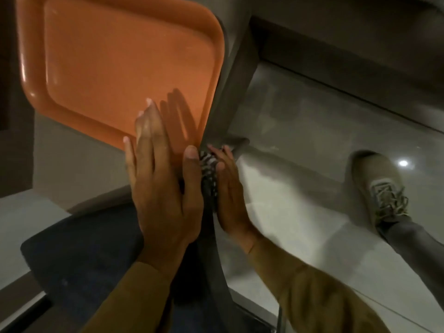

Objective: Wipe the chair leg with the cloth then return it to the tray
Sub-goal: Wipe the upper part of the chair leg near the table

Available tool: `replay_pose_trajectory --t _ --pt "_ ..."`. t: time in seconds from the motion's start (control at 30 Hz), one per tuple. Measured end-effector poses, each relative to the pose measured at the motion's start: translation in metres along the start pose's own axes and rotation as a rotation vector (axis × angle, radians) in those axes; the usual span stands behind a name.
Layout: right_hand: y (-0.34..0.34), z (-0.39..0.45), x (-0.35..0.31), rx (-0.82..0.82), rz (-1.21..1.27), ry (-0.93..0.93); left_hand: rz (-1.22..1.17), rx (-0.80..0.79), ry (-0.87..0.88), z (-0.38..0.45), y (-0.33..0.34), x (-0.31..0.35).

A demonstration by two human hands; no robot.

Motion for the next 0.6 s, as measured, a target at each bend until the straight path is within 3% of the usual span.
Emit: replay_pose_trajectory --t 0.23,0.43,0.6 --pt "-0.036 0.072 0.031 0.1 0.08 0.33 -0.007 0.027 0.005 0.001 -0.003 0.0" --pt "0.008 -0.052 -0.009 -0.148 0.197 0.163 -0.003 0.0 0.016 0.001 -0.002 0.0" --pt "-0.002 -0.023 -0.004 -0.055 0.131 0.12 0.012 -0.015 0.041 0.0 0.0 -0.003"
Point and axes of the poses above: each hand's wrist, its own z-axis towards the middle knuckle, its own y-axis out of the palm, x = y × z, the point moved 10 cm from there along z, towards the middle knuckle, and after that the axes turned 12 degrees about y, right-handed, at the moved point
